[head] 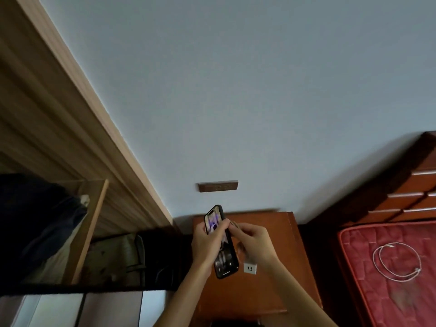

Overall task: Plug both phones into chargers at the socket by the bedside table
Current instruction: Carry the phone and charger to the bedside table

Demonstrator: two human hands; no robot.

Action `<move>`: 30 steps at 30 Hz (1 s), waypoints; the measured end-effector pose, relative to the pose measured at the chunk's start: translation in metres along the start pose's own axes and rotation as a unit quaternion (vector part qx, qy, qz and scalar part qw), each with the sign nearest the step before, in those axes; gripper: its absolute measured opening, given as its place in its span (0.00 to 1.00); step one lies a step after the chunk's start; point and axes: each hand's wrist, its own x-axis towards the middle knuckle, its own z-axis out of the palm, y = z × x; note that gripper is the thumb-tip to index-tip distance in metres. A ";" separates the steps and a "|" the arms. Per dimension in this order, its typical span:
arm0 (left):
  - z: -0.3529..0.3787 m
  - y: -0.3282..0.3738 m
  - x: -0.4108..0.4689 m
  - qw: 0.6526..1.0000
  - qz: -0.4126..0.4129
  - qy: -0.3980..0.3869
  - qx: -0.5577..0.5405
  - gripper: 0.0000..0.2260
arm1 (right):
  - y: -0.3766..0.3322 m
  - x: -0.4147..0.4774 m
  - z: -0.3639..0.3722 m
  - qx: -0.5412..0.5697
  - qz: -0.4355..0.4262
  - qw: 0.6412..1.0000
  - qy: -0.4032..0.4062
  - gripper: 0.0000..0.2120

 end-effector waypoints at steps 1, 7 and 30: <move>-0.001 -0.007 0.006 1.000 -0.002 0.010 0.013 0.23 | 0.008 0.004 0.004 0.002 0.006 1.000 -0.001 0.10; 0.000 -0.058 0.041 0.997 -0.049 0.053 0.029 0.29 | 0.071 0.032 0.023 0.004 0.061 0.998 -0.002 0.11; 0.032 -0.267 0.189 0.959 -0.109 0.123 0.232 0.43 | 0.306 0.125 0.075 -0.098 0.148 0.983 0.045 0.12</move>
